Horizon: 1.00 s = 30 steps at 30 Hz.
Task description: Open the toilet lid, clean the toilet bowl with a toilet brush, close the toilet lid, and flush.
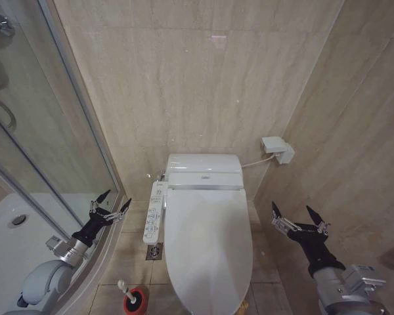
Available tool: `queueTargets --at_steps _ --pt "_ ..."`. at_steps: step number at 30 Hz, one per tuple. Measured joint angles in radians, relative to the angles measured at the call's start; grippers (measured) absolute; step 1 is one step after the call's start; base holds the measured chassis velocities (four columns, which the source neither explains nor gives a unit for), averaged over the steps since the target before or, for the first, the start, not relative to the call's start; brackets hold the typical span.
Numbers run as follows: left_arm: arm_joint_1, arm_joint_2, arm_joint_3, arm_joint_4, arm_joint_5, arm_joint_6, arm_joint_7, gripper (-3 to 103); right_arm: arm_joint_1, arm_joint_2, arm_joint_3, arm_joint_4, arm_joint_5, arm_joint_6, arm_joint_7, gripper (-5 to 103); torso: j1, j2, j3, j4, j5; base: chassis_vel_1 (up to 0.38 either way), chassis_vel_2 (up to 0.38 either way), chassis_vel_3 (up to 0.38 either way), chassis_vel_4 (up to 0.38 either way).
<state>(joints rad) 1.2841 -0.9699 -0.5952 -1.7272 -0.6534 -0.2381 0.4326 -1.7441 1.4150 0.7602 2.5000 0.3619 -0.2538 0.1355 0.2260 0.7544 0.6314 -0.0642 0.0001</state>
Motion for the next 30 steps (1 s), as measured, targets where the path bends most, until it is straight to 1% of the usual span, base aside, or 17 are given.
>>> queueTargets --at_steps 8,9,12,13,16,20,21,24,25,26,27,30 --pt "0.001 -0.003 0.002 0.008 0.0 -0.008 0.002 100 0.0 0.0 0.0 0.0 0.0 0.0 0.0 100 0.0 0.0 0.0 0.0001 -0.0002 -0.069 0.099 0.078 -0.087" --pt "0.002 -0.003 0.002 0.009 0.0 -0.009 0.002 100 0.0 0.0 0.0 0.0 0.0 0.0 0.0 100 0.0 0.0 0.0 0.0005 0.0 -0.085 0.097 0.1 -0.099" --pt "0.002 -0.003 0.002 0.014 0.0 -0.013 0.003 100 0.0 0.0 0.0 0.0 0.0 0.0 0.0 100 0.0 0.0 0.0 0.0002 -0.0001 -0.083 0.092 0.088 -0.087" --pt "-0.001 -0.002 0.005 0.021 -0.001 -0.016 0.006 100 0.0 0.0 0.0 0.0 0.0 0.0 0.0 100 0.0 0.0 0.0 -0.0001 0.0 -0.035 0.05 0.051 -0.077" --pt "-0.008 0.003 0.009 0.033 -0.002 -0.022 0.012 100 0.0 0.0 0.0 0.0 0.0 0.0 0.0 100 0.0 0.0 0.0 0.0002 -0.0001 -0.012 0.017 0.012 -0.013" --pt "-0.04 0.014 0.027 0.076 -0.006 -0.042 0.021 100 0.0 0.0 0.0 0.0 0.0 0.0 0.0 100 0.0 0.0 0.0 0.0001 -0.0001 0.0 0.0 0.0 0.0" --pt "-0.058 0.021 0.036 0.104 -0.012 -0.052 0.034 84 0.0 0.0 0.0 0.0 0.0 0.0 0.0 100 0.0 0.0 0.0 0.0 -0.0002 0.0 0.0 0.0 0.0" --pt "-0.096 0.036 0.051 0.165 -0.03 -0.073 0.074 84 0.0 0.0 0.0 0.0 0.0 0.0 0.0 100 0.0 0.0 0.0 0.0002 -0.0002 0.0 0.0 0.0 0.0" --pt "-0.096 0.036 0.051 0.165 -0.03 -0.073 0.074 84 0.0 0.0 0.0 0.0 0.0 0.0 0.0 100 0.0 0.0 0.0 0.0002 -0.0002 0.0 0.0 0.0 0.0" --pt "-0.112 0.042 0.057 0.19 -0.038 -0.084 0.09 84 0.0 0.0 0.0 0.0 0.0 0.0 0.0 100 0.0 0.0 0.0 0.0004 -0.0003 0.0 0.0 0.0 0.0" --pt "-0.135 0.049 0.067 0.222 -0.048 -0.095 0.108 57 0.0 0.0 0.0 0.0 0.0 0.0 0.0 100 0.0 0.0 0.0 0.0004 -0.0001 0.0 0.0 0.0 0.0" --pt "-0.174 0.059 0.089 0.269 -0.062 -0.104 0.125 57 0.0 0.0 0.0 0.0 0.0 0.0 0.0 100 0.0 0.0 0.0 0.0002 -0.0003 0.0 0.0 0.0 0.0"
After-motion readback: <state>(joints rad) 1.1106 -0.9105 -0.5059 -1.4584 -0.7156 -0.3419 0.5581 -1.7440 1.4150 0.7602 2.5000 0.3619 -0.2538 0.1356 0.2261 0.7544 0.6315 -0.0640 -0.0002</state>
